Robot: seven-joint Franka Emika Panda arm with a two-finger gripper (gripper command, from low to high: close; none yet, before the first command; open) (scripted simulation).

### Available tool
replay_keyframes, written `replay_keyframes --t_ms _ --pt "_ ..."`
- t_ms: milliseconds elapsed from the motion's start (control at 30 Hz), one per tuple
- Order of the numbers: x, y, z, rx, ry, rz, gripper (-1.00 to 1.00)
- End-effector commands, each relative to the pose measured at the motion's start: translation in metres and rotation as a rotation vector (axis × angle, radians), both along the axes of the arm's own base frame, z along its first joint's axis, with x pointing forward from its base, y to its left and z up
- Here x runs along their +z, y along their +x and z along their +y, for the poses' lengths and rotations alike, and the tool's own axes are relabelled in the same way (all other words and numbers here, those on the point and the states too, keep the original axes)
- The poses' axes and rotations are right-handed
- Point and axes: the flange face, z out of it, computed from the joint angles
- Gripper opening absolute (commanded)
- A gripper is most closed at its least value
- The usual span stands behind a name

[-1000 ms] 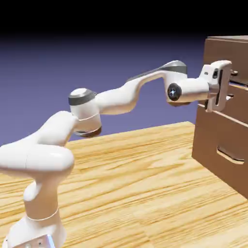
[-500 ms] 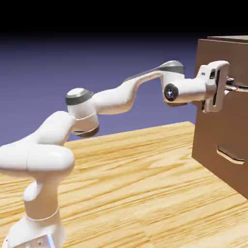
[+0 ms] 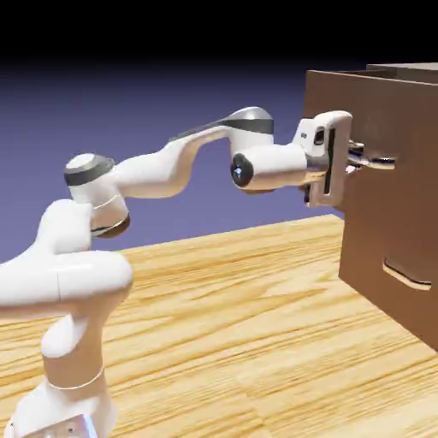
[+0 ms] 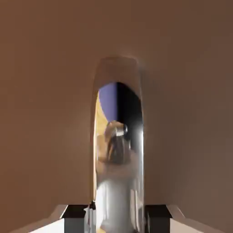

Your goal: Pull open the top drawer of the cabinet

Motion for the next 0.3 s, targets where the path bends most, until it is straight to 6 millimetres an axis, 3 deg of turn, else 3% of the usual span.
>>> replay_keyframes --t_ms 0,133,167,200,267 --pt "0.0 -0.011 0.0 0.0 0.0 -0.002 -1.0" --pt "0.0 -0.053 0.0 0.0 0.0 -0.002 -1.0" --pt "0.0 -0.053 0.0 0.0 0.0 -0.002 1.0" --pt "0.0 -0.053 0.0 0.0 0.0 -0.002 1.0" --pt "0.001 -0.078 0.001 0.0 -0.002 -0.003 1.0"
